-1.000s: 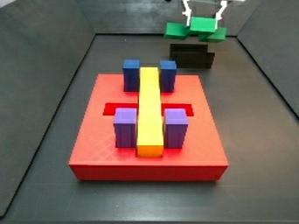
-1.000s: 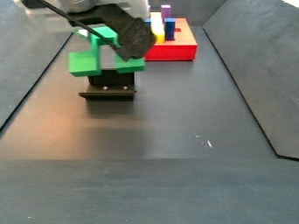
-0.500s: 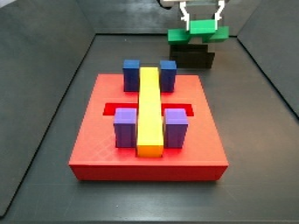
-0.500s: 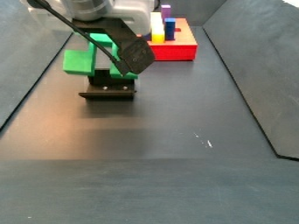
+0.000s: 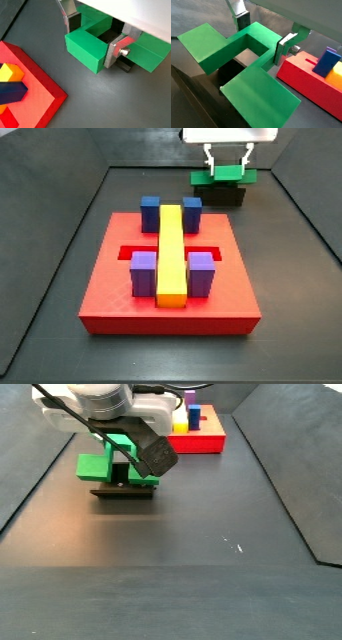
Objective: Pick up the green object. Move up. Place the green object on the fixture. Regrasp the green object. Move to above the board. Insert the green object.
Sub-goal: Place the green object on the fixture, then regrasp the green object.
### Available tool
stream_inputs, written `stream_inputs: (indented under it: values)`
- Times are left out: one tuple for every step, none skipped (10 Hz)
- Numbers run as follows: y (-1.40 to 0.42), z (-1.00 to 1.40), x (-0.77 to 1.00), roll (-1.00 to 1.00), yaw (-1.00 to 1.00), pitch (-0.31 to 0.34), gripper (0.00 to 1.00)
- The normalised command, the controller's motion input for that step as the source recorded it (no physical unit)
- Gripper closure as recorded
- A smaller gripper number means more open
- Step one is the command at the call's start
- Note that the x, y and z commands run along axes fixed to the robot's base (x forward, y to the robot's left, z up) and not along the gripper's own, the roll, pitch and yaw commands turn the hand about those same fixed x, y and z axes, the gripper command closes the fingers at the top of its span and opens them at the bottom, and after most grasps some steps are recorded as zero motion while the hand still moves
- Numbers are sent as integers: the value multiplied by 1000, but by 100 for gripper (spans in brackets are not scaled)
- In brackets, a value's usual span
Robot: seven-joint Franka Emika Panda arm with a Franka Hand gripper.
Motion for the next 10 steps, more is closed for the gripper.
stream_inputs:
  values:
    - [14, -166, 0, 0, -31, 0, 100]
    - [26, -189, 0, 0, -46, 0, 100]
    - [34, -189, 0, 0, -34, 0, 100]
    - [0, -29, -126, 0, 0, -40, 100]
    - [0, 0, 0, 0, 0, -6, 100]
    - [0, 0, -51, 0, 0, -77, 100]
    - [0, 0, 0, 0, 0, 0, 0]
    - [0, 794, 0, 0, 0, -111, 0]
    - [-49, 986, -86, 314, 9, 0, 0]
    - [-91, 1000, 0, 351, 0, -26, 0]
